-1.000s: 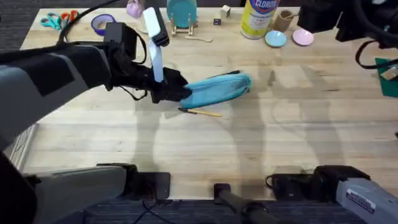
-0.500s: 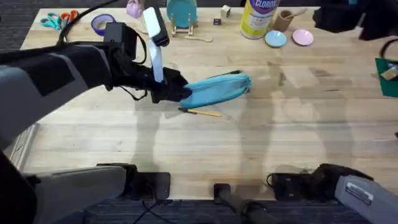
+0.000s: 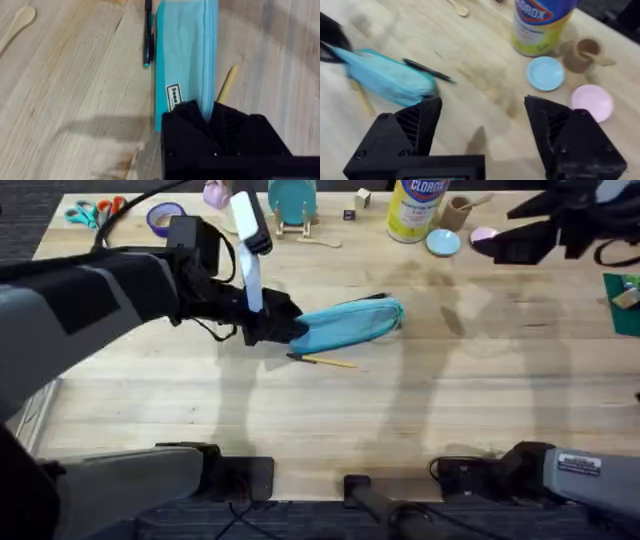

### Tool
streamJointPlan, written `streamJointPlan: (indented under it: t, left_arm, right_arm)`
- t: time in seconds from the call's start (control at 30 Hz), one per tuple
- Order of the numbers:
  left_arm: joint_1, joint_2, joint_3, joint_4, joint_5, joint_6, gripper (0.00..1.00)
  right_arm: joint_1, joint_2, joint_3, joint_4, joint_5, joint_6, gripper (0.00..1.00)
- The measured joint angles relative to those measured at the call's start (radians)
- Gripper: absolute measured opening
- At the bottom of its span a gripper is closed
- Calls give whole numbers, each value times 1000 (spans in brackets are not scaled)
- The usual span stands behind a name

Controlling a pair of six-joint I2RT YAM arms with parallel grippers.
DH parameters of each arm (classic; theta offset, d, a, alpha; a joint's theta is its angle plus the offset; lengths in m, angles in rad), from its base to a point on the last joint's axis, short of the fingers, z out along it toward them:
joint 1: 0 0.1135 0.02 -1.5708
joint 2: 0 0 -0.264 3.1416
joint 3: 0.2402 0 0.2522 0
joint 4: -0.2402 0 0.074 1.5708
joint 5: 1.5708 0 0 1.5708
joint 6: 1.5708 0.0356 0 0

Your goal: Unzip the bag, pick up the pens from the table one at a time and place them inside, then zip the bag closed.

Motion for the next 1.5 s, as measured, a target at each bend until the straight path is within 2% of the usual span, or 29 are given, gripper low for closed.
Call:
streamJointPlan:
  t: [0.17,0.37,0.67,0.93,1.23,1.37,1.5]
  left_arm:
    - [0,0,0,0,0,0,41]
    - [0,0,0,8,0,0,42]
    - [0,0,0,8,0,0,42]
    - [0,0,0,8,0,0,42]
    - [0,0,0,8,0,0,42]
    - [0,0,0,9,0,0,42]
    - [0,0,0,14,-1,0,42]
  right_arm:
    - [0,37,0,41,128,-72,995]
    - [7,59,2,118,162,-116,995]
    - [7,146,4,-33,-90,-501,995]
    - [4,287,4,-145,-229,-635,995]
    - [4,310,6,-270,-272,-700,996]
    - [4,310,6,-387,-268,-764,996]
    - [4,310,6,-433,-237,-810,995]
